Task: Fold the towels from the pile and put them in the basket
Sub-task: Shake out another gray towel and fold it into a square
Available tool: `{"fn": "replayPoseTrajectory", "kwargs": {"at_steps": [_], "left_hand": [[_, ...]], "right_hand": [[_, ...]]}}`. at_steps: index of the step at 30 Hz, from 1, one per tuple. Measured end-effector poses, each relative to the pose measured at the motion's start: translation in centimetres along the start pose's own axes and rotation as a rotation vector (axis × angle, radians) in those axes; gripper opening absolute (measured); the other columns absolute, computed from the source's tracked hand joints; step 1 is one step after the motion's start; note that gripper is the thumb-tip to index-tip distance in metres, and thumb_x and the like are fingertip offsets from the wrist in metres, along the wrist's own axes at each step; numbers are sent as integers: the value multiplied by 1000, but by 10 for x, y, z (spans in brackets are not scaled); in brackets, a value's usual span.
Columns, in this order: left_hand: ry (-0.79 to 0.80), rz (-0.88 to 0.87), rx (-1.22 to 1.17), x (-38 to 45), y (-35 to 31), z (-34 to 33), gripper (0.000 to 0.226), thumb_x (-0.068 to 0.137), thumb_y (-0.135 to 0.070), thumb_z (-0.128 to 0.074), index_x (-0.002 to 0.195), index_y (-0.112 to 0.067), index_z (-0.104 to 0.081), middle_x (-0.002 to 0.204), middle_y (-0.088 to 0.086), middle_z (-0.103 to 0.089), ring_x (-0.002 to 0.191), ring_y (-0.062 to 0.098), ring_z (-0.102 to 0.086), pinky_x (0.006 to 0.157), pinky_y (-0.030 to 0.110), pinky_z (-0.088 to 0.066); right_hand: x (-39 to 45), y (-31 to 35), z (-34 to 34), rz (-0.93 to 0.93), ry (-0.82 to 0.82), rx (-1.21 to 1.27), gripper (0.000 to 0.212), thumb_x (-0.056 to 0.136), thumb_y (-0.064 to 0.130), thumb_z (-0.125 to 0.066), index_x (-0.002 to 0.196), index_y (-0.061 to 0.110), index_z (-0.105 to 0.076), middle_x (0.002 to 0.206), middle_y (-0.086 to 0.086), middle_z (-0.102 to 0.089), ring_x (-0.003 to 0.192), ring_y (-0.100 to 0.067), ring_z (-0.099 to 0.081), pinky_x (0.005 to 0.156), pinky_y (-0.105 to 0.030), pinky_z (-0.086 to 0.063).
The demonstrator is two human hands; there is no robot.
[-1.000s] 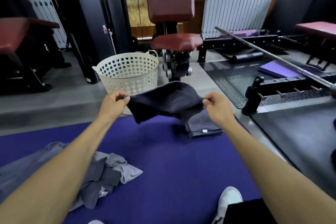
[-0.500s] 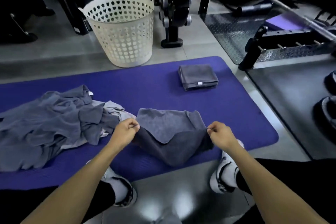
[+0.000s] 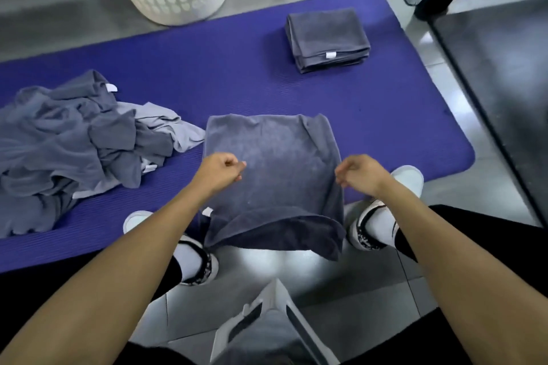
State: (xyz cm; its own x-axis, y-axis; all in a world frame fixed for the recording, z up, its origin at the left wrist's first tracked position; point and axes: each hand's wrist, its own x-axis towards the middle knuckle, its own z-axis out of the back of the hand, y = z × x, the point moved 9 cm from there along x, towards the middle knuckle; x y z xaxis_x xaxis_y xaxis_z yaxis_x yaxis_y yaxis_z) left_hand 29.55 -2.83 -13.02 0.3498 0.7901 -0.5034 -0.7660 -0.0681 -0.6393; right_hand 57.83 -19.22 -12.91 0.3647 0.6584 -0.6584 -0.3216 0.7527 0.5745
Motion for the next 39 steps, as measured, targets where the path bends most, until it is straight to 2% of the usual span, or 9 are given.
{"fn": "replayPoseTrajectory", "kwargs": {"at_steps": [5, 7, 10, 13, 18, 23, 31, 36, 39], "left_hand": [[96, -155, 217, 67, -33, -52, 5, 88, -21, -67, 91, -18, -69, 95, 2, -71, 92, 20, -65, 84, 32, -50], [169, -217, 374, 100, -40, -80, 31, 86, -29, -69, 116, -22, -65, 123, 3, -65, 117, 24, -58, 99, 41, -47], [277, -271, 702, 135, -51, -122, 74, 89, -39, -67, 152, -32, -30, 164, 8, -14, 150, 32, -15, 119, 50, -22], [316, -263, 850, 158, -49, -144, 87, 90, -43, -66, 156, -41, -8, 165, 1, 16, 151, 31, 11, 120, 55, -8], [249, -324, 867, 166, -40, -139, 85, 86, -54, -65, 153, -47, -13, 165, -5, 11, 152, 26, 7, 120, 53, -15], [216, -347, 848, 171, -41, -135, 82, 82, -61, -64, 151, -51, -20, 166, -7, 7, 151, 24, 3, 116, 50, -18], [216, -315, 847, 168, -42, -136, 82, 83, -60, -65, 151, -51, -19, 165, -8, 9, 151, 23, 5, 117, 51, -15], [215, -281, 833, 167, -45, -137, 85, 82, -55, -69, 151, -51, -19, 165, -8, 10, 151, 22, 7, 119, 50, -13], [215, -261, 825, 168, -45, -138, 87, 82, -53, -71, 151, -51, -19, 165, -9, 11, 151, 22, 7, 120, 50, -15]], "right_hand": [[48, -11, 24, -28, -88, 96, 15, 79, 11, -61, 70, 18, -69, 73, -2, -73, 80, -25, -71, 86, -43, -58], [73, -16, 33, -39, -134, 115, 18, 86, 10, -60, 72, 20, -67, 72, 0, -71, 78, -23, -70, 84, -42, -57], [116, -21, 42, -33, -184, 141, 20, 90, 13, -57, 74, 24, -63, 79, 0, -70, 82, -24, -69, 85, -42, -56], [156, -13, 41, 1, -189, 92, 11, 95, 19, -55, 94, 23, -65, 92, 0, -68, 92, -21, -65, 85, -34, -53], [213, 16, 21, 128, -49, -31, 44, 99, 32, -55, 141, 21, -49, 134, -8, -48, 116, -21, -54, 93, -27, -43], [229, 23, 17, 161, 56, -9, 14, 95, 31, -62, 92, 18, -64, 94, -4, -58, 77, -10, -54, 71, -27, -44], [220, 4, 33, 87, 16, 426, 21, 88, 24, -71, 88, 19, -50, 88, -8, -60, 86, -25, -63, 89, -52, -53], [221, -8, 54, 30, -204, 407, 23, 85, 25, -76, 101, 23, -59, 96, -9, -69, 89, -22, -69, 84, -40, -59], [224, -11, 46, 9, -134, 321, 13, 89, 28, -71, 93, 19, -62, 86, -2, -67, 79, -16, -65, 78, -37, -58]]}}
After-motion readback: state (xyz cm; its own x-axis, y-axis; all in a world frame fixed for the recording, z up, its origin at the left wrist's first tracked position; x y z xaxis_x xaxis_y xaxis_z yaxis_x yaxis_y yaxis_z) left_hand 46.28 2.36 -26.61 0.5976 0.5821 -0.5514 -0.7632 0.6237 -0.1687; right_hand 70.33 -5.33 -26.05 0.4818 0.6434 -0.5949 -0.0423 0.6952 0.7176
